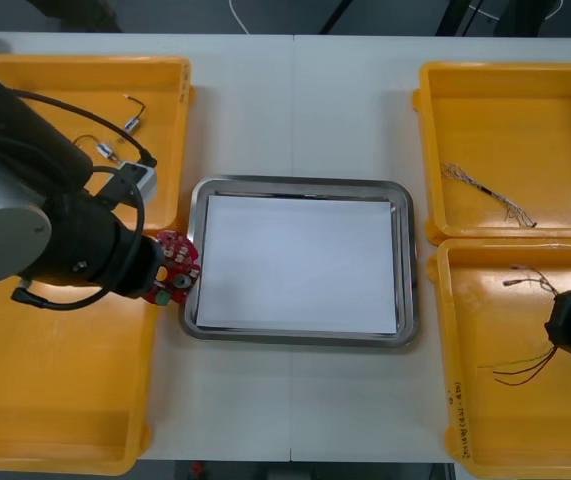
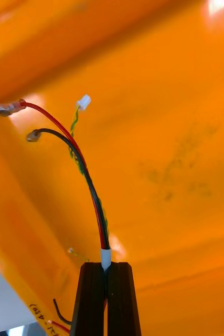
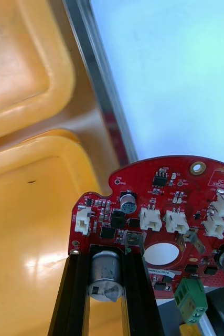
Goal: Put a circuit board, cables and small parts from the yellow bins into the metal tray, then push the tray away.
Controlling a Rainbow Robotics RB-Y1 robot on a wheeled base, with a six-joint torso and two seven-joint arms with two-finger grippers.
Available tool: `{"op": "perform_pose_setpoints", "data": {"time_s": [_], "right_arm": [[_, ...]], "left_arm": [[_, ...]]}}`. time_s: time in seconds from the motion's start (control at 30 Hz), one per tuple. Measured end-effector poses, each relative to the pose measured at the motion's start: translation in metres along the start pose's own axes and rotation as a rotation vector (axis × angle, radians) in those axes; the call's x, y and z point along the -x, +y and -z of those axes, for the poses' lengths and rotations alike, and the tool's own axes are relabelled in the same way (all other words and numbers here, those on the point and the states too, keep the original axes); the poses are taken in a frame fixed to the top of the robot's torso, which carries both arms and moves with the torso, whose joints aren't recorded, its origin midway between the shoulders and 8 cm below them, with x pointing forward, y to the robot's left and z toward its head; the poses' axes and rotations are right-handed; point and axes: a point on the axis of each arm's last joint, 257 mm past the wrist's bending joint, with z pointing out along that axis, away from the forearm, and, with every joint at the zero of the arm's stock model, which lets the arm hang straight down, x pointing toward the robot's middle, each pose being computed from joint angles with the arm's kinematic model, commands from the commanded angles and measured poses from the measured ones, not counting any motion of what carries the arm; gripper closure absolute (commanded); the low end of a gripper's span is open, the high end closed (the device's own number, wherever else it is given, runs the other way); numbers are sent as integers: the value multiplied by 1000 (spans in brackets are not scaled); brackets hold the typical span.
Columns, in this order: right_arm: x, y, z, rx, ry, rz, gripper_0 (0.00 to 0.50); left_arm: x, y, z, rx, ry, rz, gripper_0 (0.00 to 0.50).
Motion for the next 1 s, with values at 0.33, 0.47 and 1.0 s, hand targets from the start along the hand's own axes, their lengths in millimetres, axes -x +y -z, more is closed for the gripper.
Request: {"op": "perform_pose_setpoints", "data": {"time_s": [0.33, 0.47, 1.0], "right_arm": [[25, -9, 33, 6, -46, 283, 500], [34, -11, 45, 8, -60, 310, 500], [48, 3, 89, 6, -47, 622, 500]], "left_arm": [[-12, -39, -17, 8, 50, 119, 497], [-15, -52, -29, 17, 46, 73, 497], [6, -70, -93, 37, 31, 84, 495]]}}
